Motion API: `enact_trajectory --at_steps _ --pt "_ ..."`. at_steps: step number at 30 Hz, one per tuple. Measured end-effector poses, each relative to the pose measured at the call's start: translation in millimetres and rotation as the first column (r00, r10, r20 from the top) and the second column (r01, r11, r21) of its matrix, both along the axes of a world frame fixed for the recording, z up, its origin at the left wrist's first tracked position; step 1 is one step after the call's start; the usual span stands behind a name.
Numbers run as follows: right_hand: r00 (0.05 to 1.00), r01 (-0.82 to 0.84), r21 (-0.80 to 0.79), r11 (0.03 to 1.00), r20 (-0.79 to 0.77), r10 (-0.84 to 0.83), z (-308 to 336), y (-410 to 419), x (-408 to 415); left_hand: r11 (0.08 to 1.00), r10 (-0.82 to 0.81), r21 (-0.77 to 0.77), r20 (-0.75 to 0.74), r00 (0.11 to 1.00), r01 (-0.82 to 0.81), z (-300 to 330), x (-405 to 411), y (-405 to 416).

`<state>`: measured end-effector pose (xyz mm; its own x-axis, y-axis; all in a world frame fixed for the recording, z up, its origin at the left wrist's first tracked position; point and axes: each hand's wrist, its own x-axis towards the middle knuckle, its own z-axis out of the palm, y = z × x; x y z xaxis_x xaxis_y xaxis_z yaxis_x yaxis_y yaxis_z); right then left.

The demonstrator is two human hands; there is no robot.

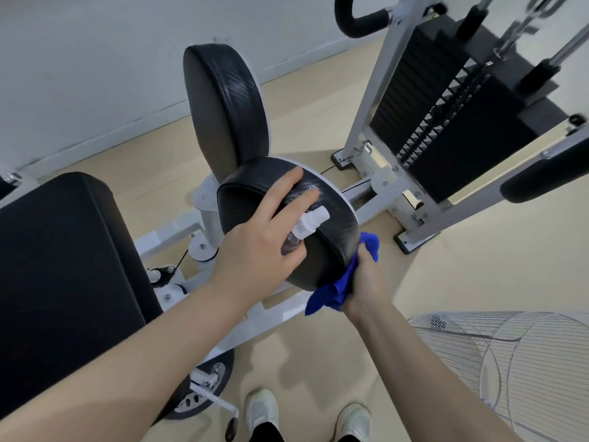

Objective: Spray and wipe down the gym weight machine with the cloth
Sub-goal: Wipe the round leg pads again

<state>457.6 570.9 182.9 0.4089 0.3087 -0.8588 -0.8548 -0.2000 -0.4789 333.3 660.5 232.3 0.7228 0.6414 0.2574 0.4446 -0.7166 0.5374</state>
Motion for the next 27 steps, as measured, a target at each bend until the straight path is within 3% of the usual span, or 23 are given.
enact_trajectory --at_steps 2,4,5,7,9,10,12,15,17,19,21,24,27 --pt "0.984 -0.005 0.077 0.997 0.175 -0.009 20.9 1.8 -4.6 1.0 -0.01 -0.001 -0.02 1.0 0.01 1.6 -1.0 1.6" --pt "0.87 -0.125 0.127 0.984 0.49 0.048 40.7 3.3 -16.9 1.0 -0.01 -0.016 -0.038 0.999 0.009 -0.4 -3.1 3.5" --pt "0.754 -0.227 0.126 0.966 0.65 0.092 50.7 4.3 -24.5 1.0 -0.01 -0.014 -0.024 1.0 0.01 1.1 -3.1 5.4" --pt "0.362 -0.435 -0.034 0.9 0.908 0.209 62.4 12.7 -37.0 0.996 0.021 -0.09 0.036 0.999 -0.017 3.7 -4.8 8.5" --pt "0.033 -0.449 -0.278 0.849 0.945 0.327 74.6 31.9 -32.0 0.955 0.136 -0.273 0.046 0.99 -0.119 9.4 -7.6 11.2" --pt "-0.014 -0.464 -0.349 0.814 0.922 0.387 81.3 46.6 -22.4 0.911 0.228 -0.362 0.044 0.973 -0.198 5.8 -10.6 15.0" --pt "0.027 -0.615 -0.393 0.683 0.856 0.517 89.7 74.1 3.7 0.783 0.386 -0.549 0.059 0.92 -0.294 -1.5 -16.2 21.0" --pt "-0.007 -0.741 -0.379 0.554 0.83 0.558 86.5 83.5 33.0 0.693 0.437 -0.67 0.097 0.894 -0.266 -5.0 -17.1 19.7" --pt "-0.142 -0.718 -0.428 0.549 0.862 0.486 77.5 52.0 32.5 0.69 0.458 -0.662 0.084 0.885 -0.294 -4.7 -13.5 14.9" --pt "-0.356 -0.643 -0.507 0.574 0.861 0.363 71.4 12.0 20.9 0.677 0.48 -0.667 0.076 0.874 -0.313 -4.8 -10.8 9.7" --pt "-0.455 -0.65 -0.523 0.552 0.849 0.269 69.5 -2.6 18.7 0.63 0.503 -0.713 0.072 0.861 -0.308 -10.1 -7.9 4.3" --pt "-0.443 -0.724 -0.522 0.451 0.853 0.277 85.5 33.8 23.3 0.562 0.508 -0.775 0.045 0.86 -0.291 -10.7 -3.4 -4.7" --pt "-0.438 -0.679 -0.639 0.363 0.748 0.498 89.8 92.1 34.9 0.575 0.498 -0.773 0.07 0.864 -0.269 -11.9 -1.8 -12.6"
